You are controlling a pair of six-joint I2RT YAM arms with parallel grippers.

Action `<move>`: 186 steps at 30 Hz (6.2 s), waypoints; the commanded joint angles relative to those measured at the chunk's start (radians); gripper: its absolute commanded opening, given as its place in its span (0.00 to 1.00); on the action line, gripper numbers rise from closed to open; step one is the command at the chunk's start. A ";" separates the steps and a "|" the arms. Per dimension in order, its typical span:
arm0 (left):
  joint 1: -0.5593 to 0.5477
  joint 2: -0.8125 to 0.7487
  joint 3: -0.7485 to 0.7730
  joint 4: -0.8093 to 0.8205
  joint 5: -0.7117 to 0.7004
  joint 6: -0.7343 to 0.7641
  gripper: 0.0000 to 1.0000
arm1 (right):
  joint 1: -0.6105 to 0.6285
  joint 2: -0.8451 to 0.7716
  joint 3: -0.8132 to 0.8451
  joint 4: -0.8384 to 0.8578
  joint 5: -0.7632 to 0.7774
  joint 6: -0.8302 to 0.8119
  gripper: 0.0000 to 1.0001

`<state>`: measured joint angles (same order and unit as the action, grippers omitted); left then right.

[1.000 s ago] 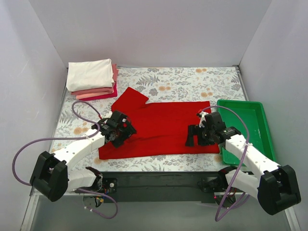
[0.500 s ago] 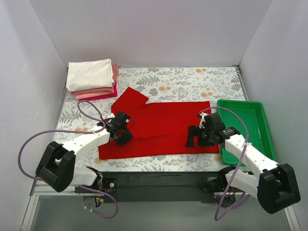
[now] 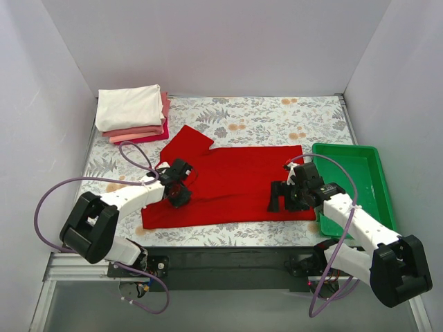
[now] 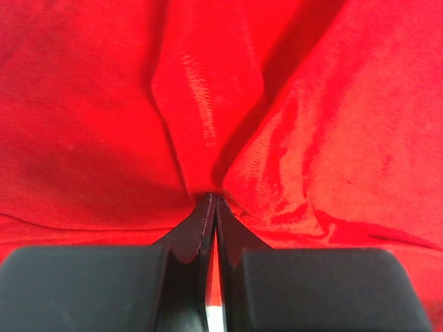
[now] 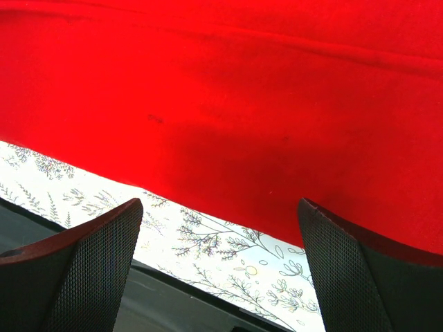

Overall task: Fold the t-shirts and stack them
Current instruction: Fold the tshirt

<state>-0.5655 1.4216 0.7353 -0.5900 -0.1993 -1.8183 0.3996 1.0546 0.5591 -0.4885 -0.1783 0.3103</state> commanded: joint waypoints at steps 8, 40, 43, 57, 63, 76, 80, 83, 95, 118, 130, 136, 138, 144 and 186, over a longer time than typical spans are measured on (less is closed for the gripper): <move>-0.031 -0.001 0.098 0.006 -0.034 0.092 0.00 | 0.002 -0.019 -0.010 0.002 0.010 0.001 0.98; -0.063 0.356 0.455 -0.076 -0.098 0.392 0.06 | 0.004 0.047 0.022 -0.004 0.036 -0.039 0.98; -0.063 0.341 0.498 -0.085 -0.104 0.399 0.44 | 0.002 0.042 0.022 -0.010 0.039 -0.039 0.98; -0.073 -0.141 0.043 0.048 -0.054 0.209 0.92 | 0.004 0.021 0.001 -0.015 0.042 -0.040 0.98; -0.070 -0.090 0.035 0.049 -0.190 0.162 0.93 | 0.001 0.008 0.001 -0.018 0.039 -0.040 0.98; -0.062 0.074 0.124 0.208 -0.261 0.212 0.94 | 0.001 -0.007 -0.005 -0.022 0.048 -0.030 0.98; -0.044 0.154 0.182 0.234 -0.259 0.235 0.94 | 0.002 -0.015 -0.002 -0.022 0.053 -0.019 0.98; -0.030 0.186 0.236 0.240 -0.256 0.263 0.94 | 0.002 -0.019 0.002 -0.025 0.060 -0.016 0.98; 0.022 0.332 0.378 0.268 -0.229 0.361 0.94 | 0.002 -0.056 0.024 -0.035 0.083 -0.007 0.98; 0.228 0.782 1.123 0.047 -0.284 0.517 0.95 | -0.002 -0.223 0.111 -0.022 0.299 0.013 0.98; 0.257 1.082 1.466 -0.019 -0.338 0.640 0.76 | -0.007 -0.248 0.061 -0.033 0.304 0.019 0.98; 0.271 1.093 1.446 -0.016 -0.276 0.652 0.62 | -0.007 -0.240 0.067 -0.038 0.307 0.018 0.98; 0.271 1.080 1.417 -0.007 -0.244 0.662 0.61 | -0.007 -0.240 0.067 -0.038 0.312 0.016 0.98; 0.269 1.045 1.346 0.022 -0.155 0.747 0.61 | -0.007 -0.225 0.070 -0.038 0.309 0.007 0.98; 0.309 0.875 1.110 0.185 -0.344 0.792 0.00 | -0.166 0.600 0.703 0.028 0.398 -0.006 0.98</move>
<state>-0.2798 2.3863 1.8832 -0.4171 -0.5404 -1.0355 0.2447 1.5608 1.1637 -0.4740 0.2146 0.3614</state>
